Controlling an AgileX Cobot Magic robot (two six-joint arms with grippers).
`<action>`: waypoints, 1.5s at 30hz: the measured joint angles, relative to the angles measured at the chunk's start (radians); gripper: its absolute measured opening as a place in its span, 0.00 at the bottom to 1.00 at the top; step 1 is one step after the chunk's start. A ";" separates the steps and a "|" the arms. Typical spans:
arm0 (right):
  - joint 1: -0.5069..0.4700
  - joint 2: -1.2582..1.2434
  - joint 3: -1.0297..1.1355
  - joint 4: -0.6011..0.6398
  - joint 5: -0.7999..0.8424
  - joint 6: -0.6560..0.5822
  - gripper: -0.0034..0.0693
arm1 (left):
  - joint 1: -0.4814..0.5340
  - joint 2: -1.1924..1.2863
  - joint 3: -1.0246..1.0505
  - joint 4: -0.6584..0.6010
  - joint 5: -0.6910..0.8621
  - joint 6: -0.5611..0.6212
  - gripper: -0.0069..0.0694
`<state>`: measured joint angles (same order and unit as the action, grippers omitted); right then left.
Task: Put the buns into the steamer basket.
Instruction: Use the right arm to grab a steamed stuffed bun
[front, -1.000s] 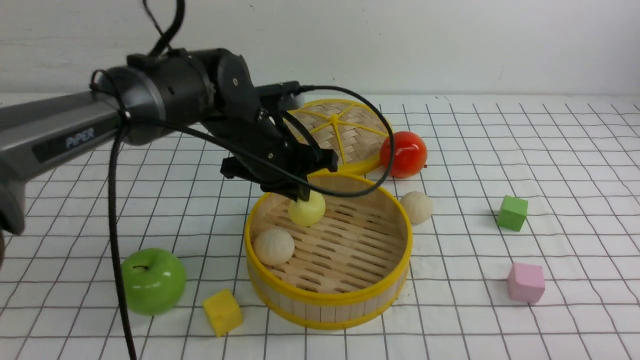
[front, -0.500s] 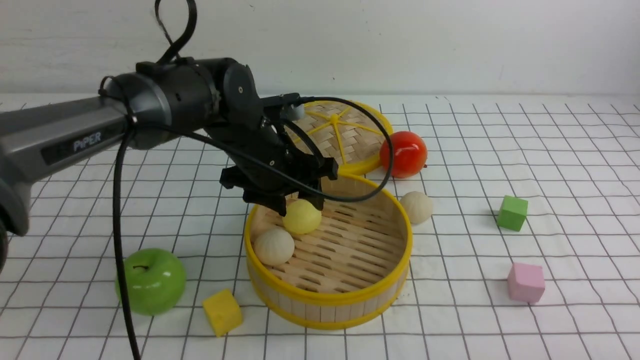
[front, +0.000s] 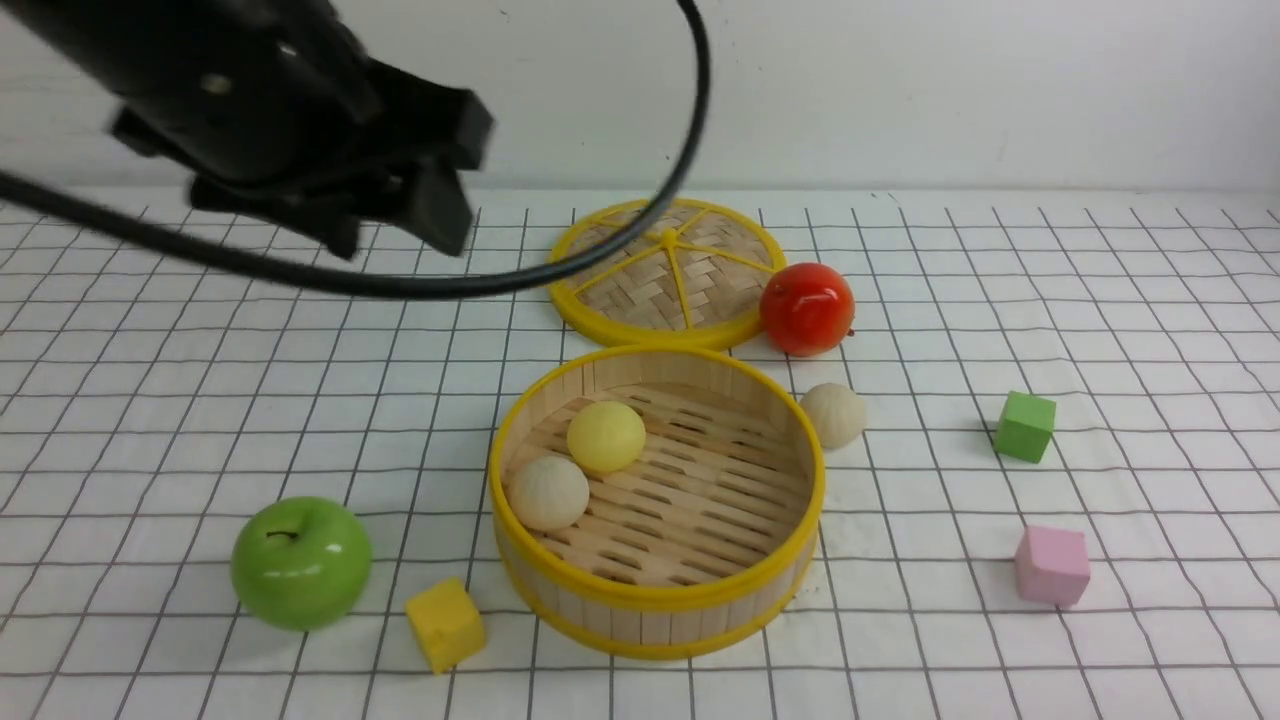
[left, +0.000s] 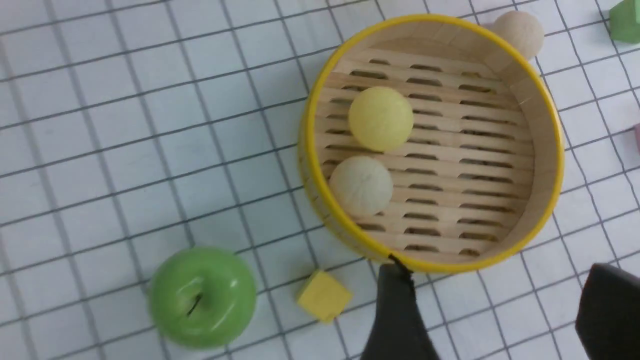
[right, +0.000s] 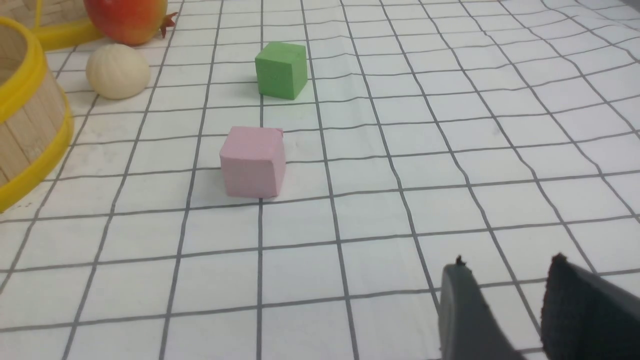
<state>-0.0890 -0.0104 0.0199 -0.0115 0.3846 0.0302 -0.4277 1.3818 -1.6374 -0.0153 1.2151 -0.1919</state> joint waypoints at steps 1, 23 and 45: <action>0.000 0.000 0.000 0.000 0.000 0.000 0.38 | 0.000 -0.009 0.002 0.006 0.008 -0.007 0.66; 0.000 0.000 0.000 0.000 0.000 0.000 0.38 | 0.000 -1.141 0.665 0.163 0.021 -0.167 0.07; 0.000 0.000 0.000 0.000 0.000 0.000 0.38 | 0.000 -1.264 0.760 0.101 -0.049 -0.175 0.07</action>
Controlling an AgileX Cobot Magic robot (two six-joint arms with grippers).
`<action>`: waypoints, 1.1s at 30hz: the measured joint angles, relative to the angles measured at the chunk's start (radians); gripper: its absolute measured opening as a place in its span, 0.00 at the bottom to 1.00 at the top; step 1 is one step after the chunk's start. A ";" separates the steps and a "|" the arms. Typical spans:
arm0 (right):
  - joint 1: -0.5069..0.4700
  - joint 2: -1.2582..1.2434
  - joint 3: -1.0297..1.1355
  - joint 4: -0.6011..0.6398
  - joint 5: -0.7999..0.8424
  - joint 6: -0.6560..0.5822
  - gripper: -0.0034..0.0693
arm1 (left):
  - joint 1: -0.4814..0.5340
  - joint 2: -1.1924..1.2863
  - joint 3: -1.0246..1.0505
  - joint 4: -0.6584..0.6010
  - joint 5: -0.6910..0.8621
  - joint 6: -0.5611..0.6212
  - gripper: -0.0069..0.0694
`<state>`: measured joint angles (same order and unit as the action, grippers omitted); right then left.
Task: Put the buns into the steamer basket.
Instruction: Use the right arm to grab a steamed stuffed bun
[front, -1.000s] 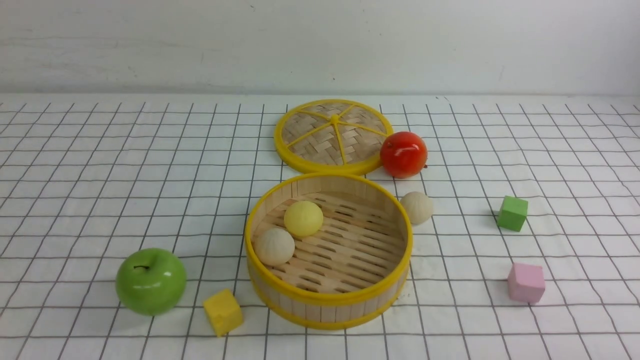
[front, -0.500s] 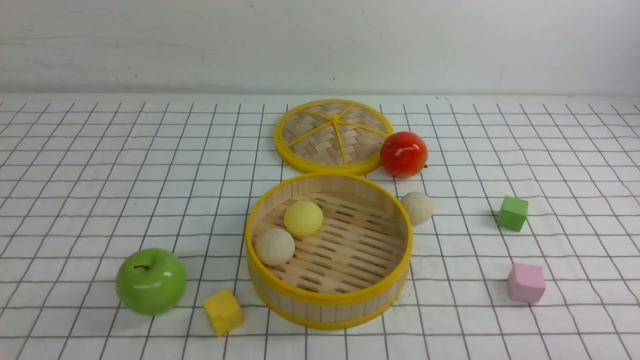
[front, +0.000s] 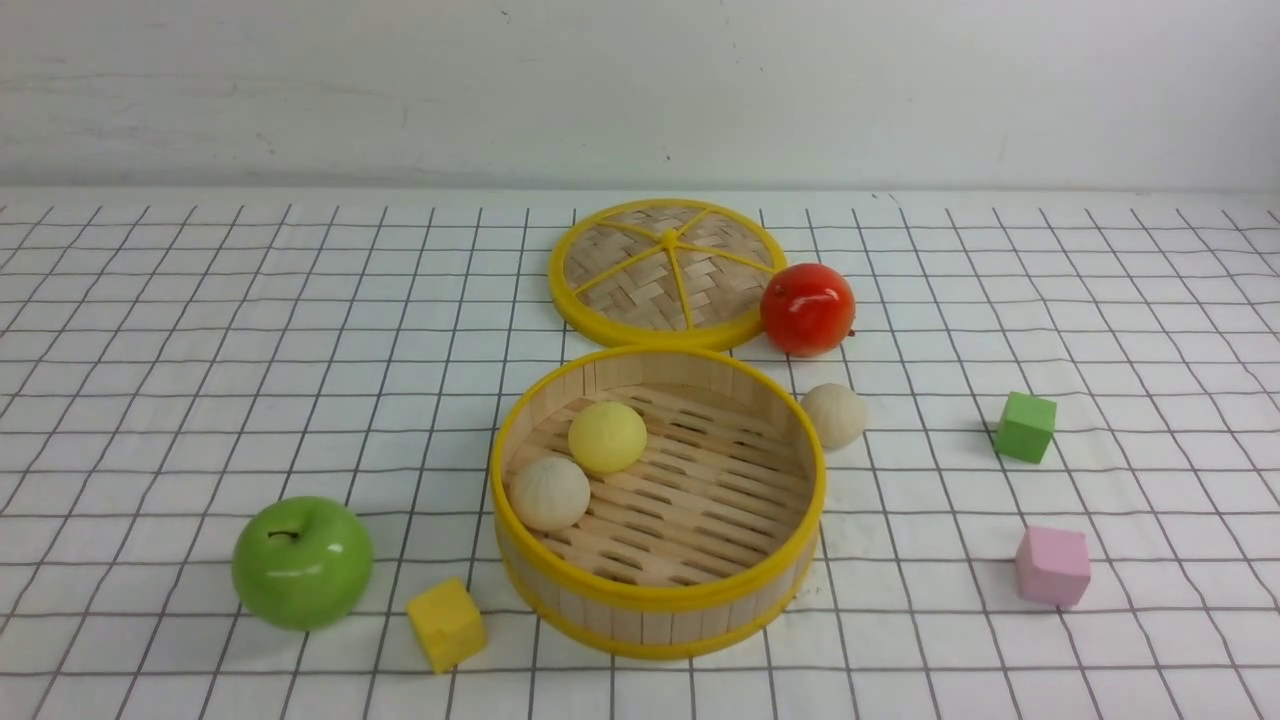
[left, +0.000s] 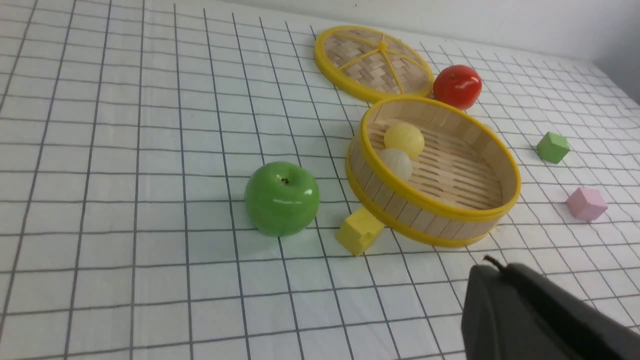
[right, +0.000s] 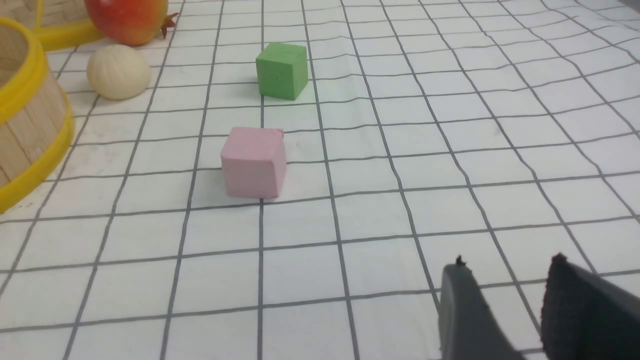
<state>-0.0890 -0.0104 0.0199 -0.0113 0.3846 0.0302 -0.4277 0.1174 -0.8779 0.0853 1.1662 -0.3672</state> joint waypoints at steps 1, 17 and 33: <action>0.000 0.000 0.000 0.000 0.000 0.000 0.38 | 0.000 0.000 0.000 0.000 0.008 0.000 0.07; 0.000 0.000 0.000 -0.001 0.000 0.000 0.38 | 0.023 0.000 0.173 0.106 -0.459 0.002 0.07; 0.000 0.000 0.000 -0.001 0.000 0.000 0.38 | 0.377 -0.126 0.893 0.003 -1.144 0.030 0.08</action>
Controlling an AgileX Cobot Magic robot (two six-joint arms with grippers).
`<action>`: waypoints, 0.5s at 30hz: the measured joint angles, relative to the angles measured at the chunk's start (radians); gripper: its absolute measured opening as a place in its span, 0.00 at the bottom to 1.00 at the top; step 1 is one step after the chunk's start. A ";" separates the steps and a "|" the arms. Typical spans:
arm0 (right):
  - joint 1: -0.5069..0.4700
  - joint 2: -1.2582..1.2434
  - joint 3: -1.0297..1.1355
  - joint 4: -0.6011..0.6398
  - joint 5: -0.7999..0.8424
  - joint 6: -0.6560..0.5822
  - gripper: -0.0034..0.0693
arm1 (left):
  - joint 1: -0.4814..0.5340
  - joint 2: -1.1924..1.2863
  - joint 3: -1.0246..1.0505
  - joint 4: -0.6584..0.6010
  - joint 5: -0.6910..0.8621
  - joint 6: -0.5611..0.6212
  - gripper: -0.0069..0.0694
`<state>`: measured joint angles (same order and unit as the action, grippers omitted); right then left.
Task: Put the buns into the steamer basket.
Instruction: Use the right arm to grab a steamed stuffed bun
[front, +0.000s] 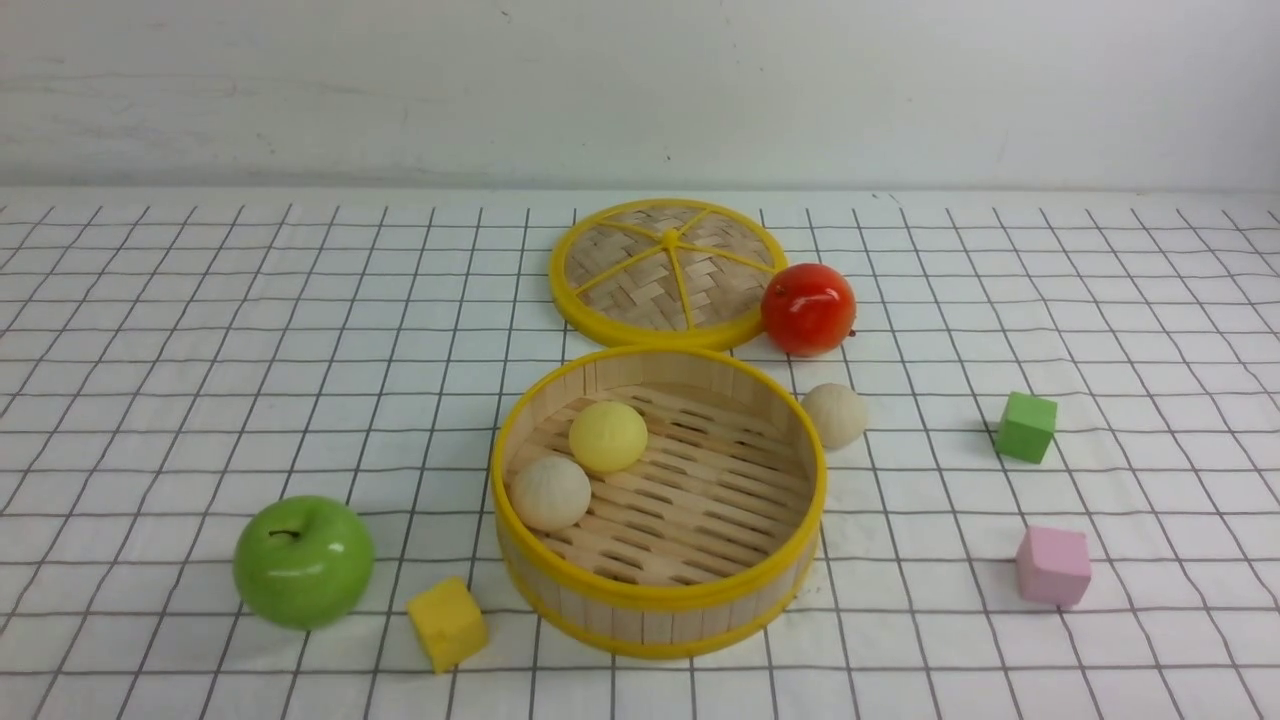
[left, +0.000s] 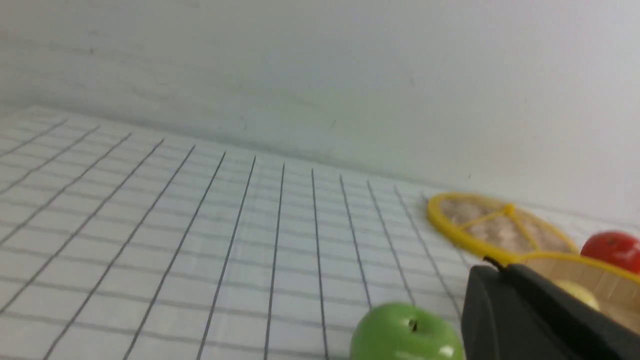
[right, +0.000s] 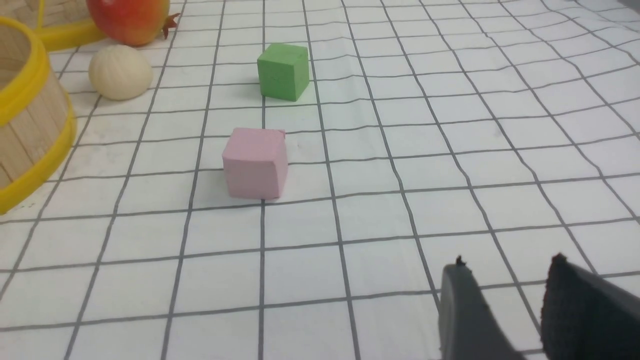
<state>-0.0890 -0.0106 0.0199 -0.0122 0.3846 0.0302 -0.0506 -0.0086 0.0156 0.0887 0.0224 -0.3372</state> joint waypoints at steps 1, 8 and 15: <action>0.000 0.000 0.000 0.000 0.000 0.000 0.38 | 0.000 -0.001 0.005 0.000 0.033 0.002 0.08; 0.000 0.000 0.000 0.000 0.000 0.000 0.38 | 0.002 -0.001 0.016 -0.007 0.362 0.009 0.08; 0.000 0.000 0.000 0.000 0.000 0.000 0.38 | 0.002 -0.002 0.016 -0.015 0.365 0.014 0.09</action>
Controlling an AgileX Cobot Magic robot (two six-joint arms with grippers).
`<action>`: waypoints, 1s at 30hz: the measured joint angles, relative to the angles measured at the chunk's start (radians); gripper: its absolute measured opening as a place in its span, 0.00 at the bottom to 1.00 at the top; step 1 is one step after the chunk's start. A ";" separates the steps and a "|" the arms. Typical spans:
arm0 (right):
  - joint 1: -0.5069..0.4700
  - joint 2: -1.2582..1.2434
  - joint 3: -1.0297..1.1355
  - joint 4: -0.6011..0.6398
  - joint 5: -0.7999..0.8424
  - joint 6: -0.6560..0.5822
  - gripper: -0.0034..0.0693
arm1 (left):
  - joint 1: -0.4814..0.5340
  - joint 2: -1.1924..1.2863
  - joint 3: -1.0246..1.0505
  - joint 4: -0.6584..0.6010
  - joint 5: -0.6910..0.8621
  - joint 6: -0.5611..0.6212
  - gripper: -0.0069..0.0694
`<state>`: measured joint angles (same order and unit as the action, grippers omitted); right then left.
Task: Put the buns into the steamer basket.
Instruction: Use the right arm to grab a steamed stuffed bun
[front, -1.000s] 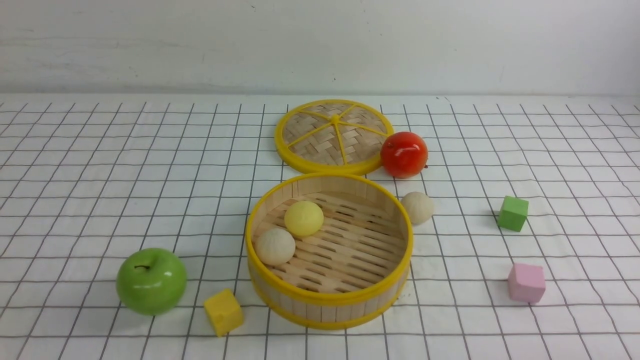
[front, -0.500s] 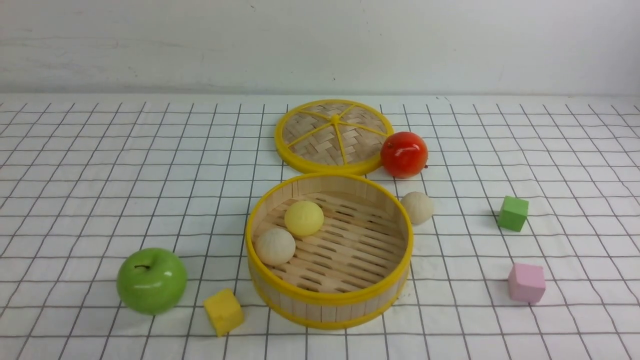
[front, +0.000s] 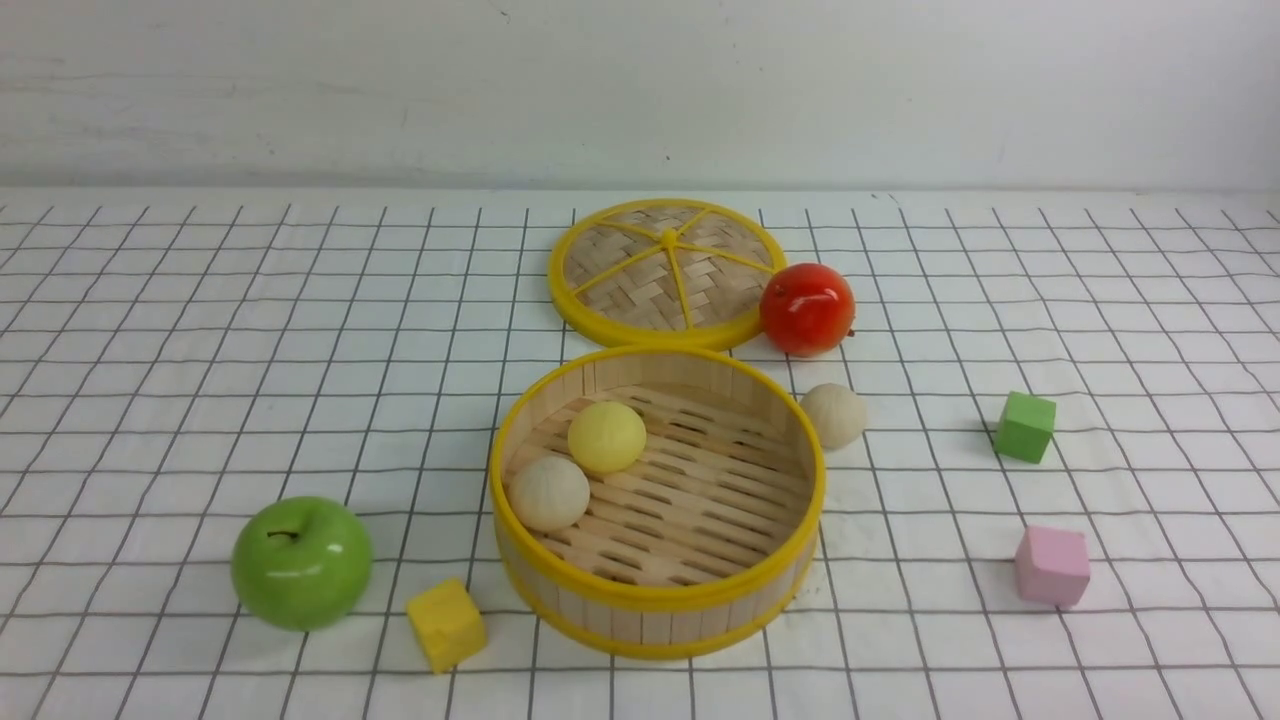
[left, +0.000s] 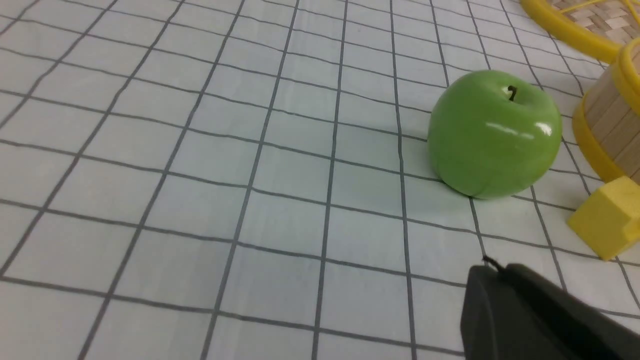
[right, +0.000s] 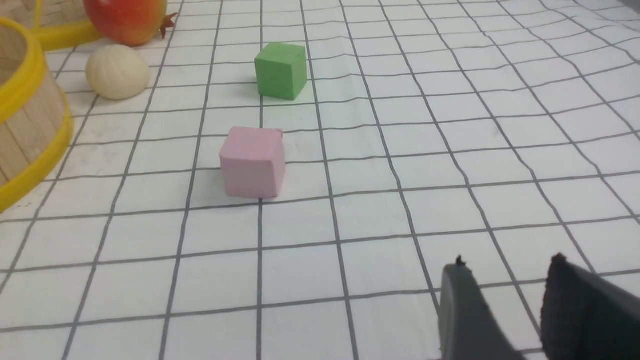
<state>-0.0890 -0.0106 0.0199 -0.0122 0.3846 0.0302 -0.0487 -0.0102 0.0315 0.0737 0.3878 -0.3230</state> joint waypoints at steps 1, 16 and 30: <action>0.000 0.000 0.000 0.000 0.000 0.000 0.38 | 0.000 0.000 0.000 0.000 0.000 0.000 0.09; 0.000 0.000 0.000 0.000 0.000 -0.001 0.38 | 0.000 0.000 0.000 0.000 0.000 0.000 0.10; 0.000 0.000 0.008 0.000 -0.123 0.007 0.38 | 0.000 0.000 0.000 0.000 0.000 0.000 0.11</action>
<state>-0.0890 -0.0106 0.0283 -0.0122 0.2616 0.0376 -0.0487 -0.0102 0.0315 0.0737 0.3878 -0.3230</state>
